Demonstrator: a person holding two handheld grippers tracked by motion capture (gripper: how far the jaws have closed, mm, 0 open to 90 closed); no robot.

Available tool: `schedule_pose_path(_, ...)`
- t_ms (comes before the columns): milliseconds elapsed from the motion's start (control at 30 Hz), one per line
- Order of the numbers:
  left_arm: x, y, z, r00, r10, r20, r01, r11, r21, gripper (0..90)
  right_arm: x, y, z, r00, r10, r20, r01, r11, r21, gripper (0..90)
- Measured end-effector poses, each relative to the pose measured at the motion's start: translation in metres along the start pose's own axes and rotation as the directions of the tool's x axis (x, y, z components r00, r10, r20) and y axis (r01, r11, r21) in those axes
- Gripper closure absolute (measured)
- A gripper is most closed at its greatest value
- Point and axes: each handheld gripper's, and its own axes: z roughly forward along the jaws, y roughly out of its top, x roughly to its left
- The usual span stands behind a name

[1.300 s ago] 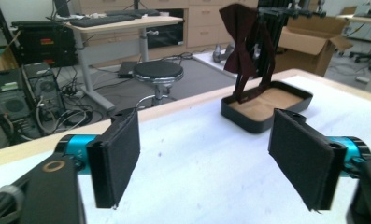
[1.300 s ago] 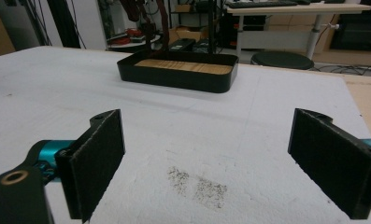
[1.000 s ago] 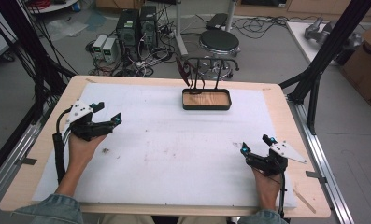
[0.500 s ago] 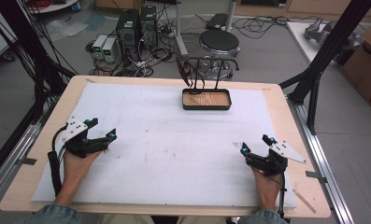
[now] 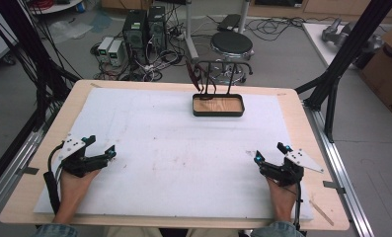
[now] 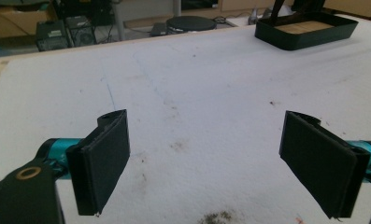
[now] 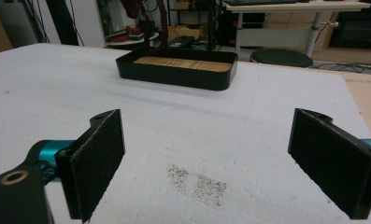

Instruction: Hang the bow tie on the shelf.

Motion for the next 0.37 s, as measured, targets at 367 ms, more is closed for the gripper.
schedule_pose_path(367,-0.0007,-0.0028,0.0007,1.0000,-0.004,-0.008,0.005,0.9998,0.018,16.6,0.0000,0.0000,0.0000,1.0000,0.004,-0.003,-0.004,1.000,-0.001,10.0)
